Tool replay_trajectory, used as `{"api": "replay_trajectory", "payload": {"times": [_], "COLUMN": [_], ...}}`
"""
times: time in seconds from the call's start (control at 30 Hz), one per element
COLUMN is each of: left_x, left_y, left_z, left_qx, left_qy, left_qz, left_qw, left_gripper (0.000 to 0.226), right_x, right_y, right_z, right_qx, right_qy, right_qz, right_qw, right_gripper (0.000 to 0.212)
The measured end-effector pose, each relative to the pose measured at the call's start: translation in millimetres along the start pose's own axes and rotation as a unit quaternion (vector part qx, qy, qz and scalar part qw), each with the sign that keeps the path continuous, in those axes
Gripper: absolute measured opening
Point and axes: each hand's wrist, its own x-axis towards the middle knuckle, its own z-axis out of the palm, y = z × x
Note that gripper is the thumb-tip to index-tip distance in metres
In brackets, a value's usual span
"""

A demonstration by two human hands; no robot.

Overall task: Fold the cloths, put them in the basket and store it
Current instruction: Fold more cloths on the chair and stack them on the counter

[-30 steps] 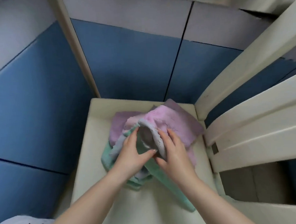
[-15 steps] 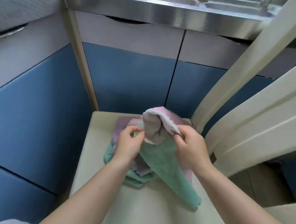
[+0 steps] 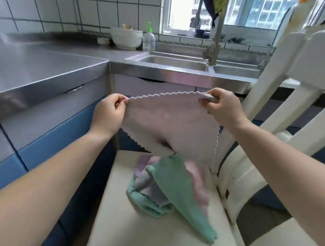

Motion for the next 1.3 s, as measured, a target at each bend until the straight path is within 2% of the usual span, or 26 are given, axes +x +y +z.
{"api": "replay_trajectory", "payload": {"times": [0.23, 0.43, 0.53, 0.67, 0.8, 0.87, 0.97, 1.13, 1.23, 1.3], "left_x": [24.1, -17.1, -65.1, -145.6, -231.8, -265.3, -296.0, -308.4, -296.0, -282.1], "left_y": [26.9, 21.7, 7.6, -21.2, -55.3, -70.5, -83.0, -88.7, -96.4, -103.7], "left_z": [-53.5, -83.8, -96.0, -99.7, -89.2, -83.8, -79.4, -71.2, -64.1, -58.5], "left_qx": [0.022, 0.007, 0.031, 0.020, 0.034, 0.050, 0.048, 0.021, -0.005, -0.035], "left_qy": [0.066, 0.033, -0.012, -0.134, -0.260, -0.293, -0.324, -0.295, -0.235, -0.195], "left_qz": [0.049, 0.068, 0.061, 0.024, -0.068, -0.113, -0.155, -0.223, -0.269, -0.310], "left_qw": [0.996, 0.997, 0.998, 0.990, 0.963, 0.948, 0.932, 0.929, 0.934, 0.930], "left_gripper": [0.018, 0.011, 0.011, 0.015, 0.014, 0.014, 0.014, 0.013, 0.004, 0.012], "right_x": [17.2, -45.7, -105.8, -195.7, -269.0, -293.5, -313.4, -317.1, -303.6, -290.0], "right_y": [-33.2, -40.9, -27.7, 1.1, 36.2, 49.2, 59.0, 68.8, 73.1, 77.0], "right_z": [-5.3, -8.9, -2.1, 15.6, 36.5, 42.9, 44.0, 52.4, 65.6, 75.8], "right_qx": [0.056, 0.077, 0.055, 0.005, -0.067, -0.088, -0.076, -0.046, 0.000, 0.032], "right_qy": [0.001, -0.023, -0.074, -0.191, -0.323, -0.376, -0.405, -0.405, -0.362, -0.316], "right_qz": [-0.002, -0.017, -0.009, 0.022, 0.023, 0.032, 0.049, 0.086, 0.117, 0.147], "right_qw": [0.998, 0.997, 0.996, 0.981, 0.944, 0.922, 0.910, 0.909, 0.925, 0.937], "right_gripper": [0.009, 0.017, 0.012, 0.010, 0.017, 0.023, 0.020, 0.016, 0.012, 0.010]}}
